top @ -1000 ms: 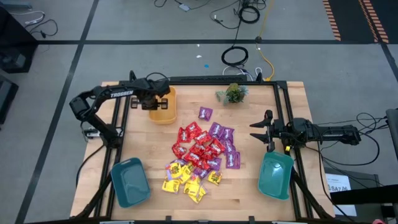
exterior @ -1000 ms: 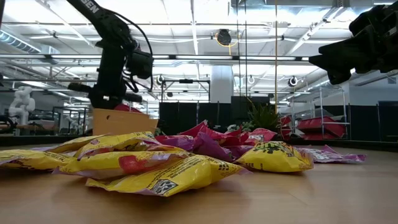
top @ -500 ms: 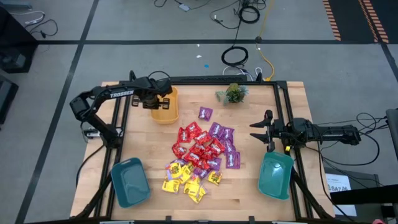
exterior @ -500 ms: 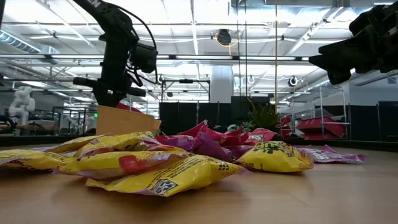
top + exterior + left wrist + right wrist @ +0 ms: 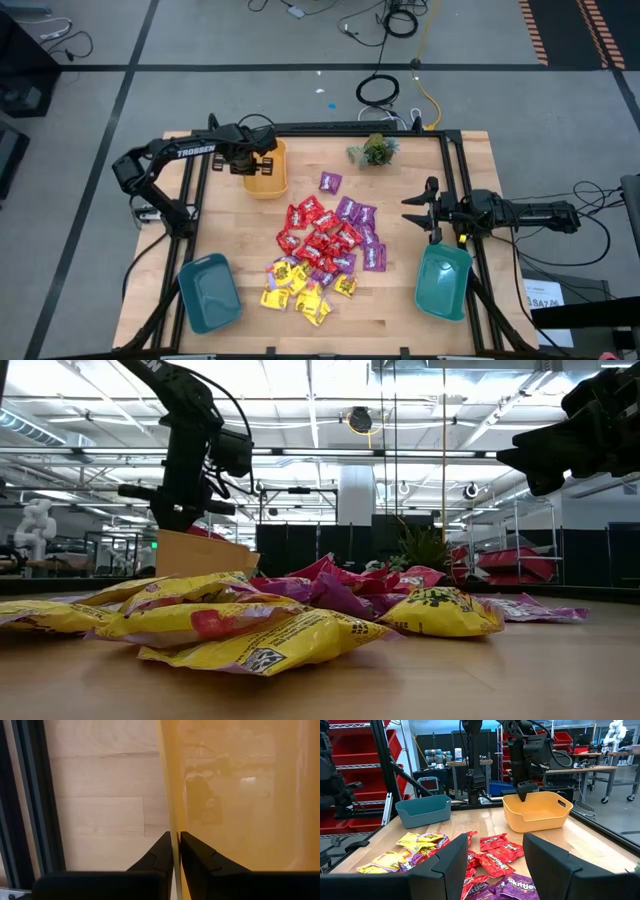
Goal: Sort candy
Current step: Adjust the yellow bin
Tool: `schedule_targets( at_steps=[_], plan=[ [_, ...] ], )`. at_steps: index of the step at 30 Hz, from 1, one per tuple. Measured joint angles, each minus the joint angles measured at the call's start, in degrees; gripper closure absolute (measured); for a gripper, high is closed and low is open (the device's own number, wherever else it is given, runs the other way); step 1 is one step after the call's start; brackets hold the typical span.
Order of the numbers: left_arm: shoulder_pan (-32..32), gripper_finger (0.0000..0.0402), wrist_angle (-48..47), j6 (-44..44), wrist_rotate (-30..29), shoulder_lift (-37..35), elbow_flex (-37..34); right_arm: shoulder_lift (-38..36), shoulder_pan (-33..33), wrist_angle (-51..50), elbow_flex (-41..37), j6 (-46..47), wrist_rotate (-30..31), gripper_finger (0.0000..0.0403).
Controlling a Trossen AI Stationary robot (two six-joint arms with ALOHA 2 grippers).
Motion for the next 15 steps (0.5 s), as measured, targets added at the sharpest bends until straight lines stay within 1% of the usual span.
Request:
schedule_targets(
  at_steps=[15],
  plan=[
    [0.0,0.036,0.52,-0.26,0.0,0.0,-0.02,0.02,-0.02,0.01,0.02,0.0,0.0,0.022]
  ],
)
